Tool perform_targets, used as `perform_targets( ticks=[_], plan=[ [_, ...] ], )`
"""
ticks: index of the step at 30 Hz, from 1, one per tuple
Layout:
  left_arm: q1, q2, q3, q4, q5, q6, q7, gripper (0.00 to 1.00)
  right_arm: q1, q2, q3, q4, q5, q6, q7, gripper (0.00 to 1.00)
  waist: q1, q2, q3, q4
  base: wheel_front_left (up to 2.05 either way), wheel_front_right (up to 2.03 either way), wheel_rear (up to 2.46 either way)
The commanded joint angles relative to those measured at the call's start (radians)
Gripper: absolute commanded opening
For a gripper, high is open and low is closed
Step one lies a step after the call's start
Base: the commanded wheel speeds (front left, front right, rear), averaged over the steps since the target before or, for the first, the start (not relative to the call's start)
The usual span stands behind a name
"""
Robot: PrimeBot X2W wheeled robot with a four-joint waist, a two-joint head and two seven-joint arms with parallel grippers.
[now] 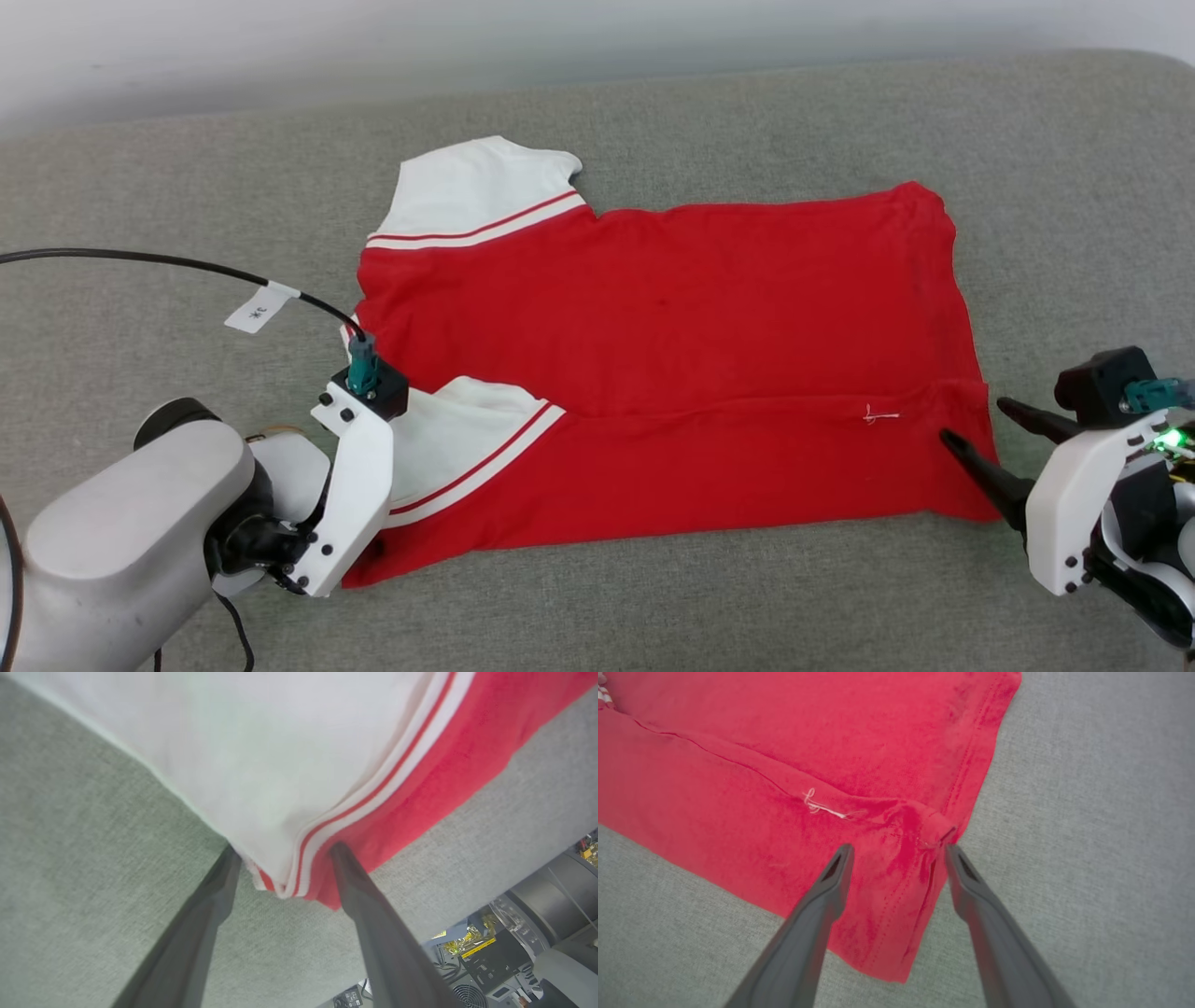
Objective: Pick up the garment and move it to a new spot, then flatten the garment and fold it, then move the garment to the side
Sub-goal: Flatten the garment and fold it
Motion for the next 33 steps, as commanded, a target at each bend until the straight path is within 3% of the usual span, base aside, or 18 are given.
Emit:
perform_targets(
  ticks=[1, 3, 4, 5, 9, 16, 24, 28, 33],
  plan=[
    [0.014, -0.003, -0.010, 0.009, 0.005, -0.005, 0.000, 1.00, -0.014, 0.006, 0.002, -0.002, -0.006, -0.001, -0.001, 1.00, 0.0000, -0.0001, 0.009, -0.008, 0.00, 0.00, 0.00],
    [0.021, -0.010, -0.024, 0.026, 0.012, -0.009, -0.001, 1.00, -0.023, 0.005, 0.008, -0.001, -0.003, -0.001, 0.002, 1.00, 0.0000, -0.0001, 0.013, -0.011, 0.00, 0.00, 0.00],
    [0.026, -0.012, -0.031, 0.032, 0.010, -0.014, 0.006, 0.90, -0.028, 0.000, 0.009, 0.000, -0.001, -0.001, 0.002, 1.00, 0.0000, -0.0001, 0.013, -0.012, 0.00, 0.00, 0.00],
    [0.028, -0.014, -0.035, 0.036, 0.008, -0.017, 0.006, 0.00, -0.034, -0.004, 0.009, 0.000, 0.000, -0.001, 0.003, 1.00, 0.0000, -0.0001, 0.012, -0.013, 0.00, 0.00, 0.00],
    [0.028, -0.016, -0.034, 0.040, -0.001, -0.030, -0.008, 0.00, -0.052, -0.022, 0.010, -0.003, -0.001, -0.001, 0.007, 1.00, 0.0000, -0.0001, -0.005, -0.008, 0.00, 0.00, 0.00],
    [0.012, 0.002, -0.014, 0.001, -0.006, -0.042, -0.057, 0.00, -0.126, -0.124, 0.065, -0.056, 0.009, -0.001, 0.116, 1.00, 0.0000, -0.0001, -0.043, 0.002, 0.00, 0.00, 0.00],
    [-0.007, 0.014, -0.025, -0.054, 0.003, -0.050, -0.065, 0.00, -0.231, -0.265, 0.240, -0.123, 0.160, -0.001, 0.465, 1.00, 0.0000, -0.0001, -0.049, 0.024, 0.00, 0.00, 0.00],
    [-0.017, 0.008, -0.028, -0.073, 0.010, -0.051, -0.073, 0.00, -0.249, -0.258, 0.278, -0.086, 0.212, -0.001, 0.551, 1.00, 0.0000, -0.0001, -0.030, 0.043, 0.00, 0.00, 0.00],
    [-0.022, 0.002, -0.033, -0.078, 0.017, -0.052, -0.082, 0.00, -0.244, -0.204, 0.306, -0.004, 0.228, -0.001, 0.560, 1.00, 0.0000, -0.0001, -0.006, 0.061, 0.00, 0.00, 0.00]
  ],
)
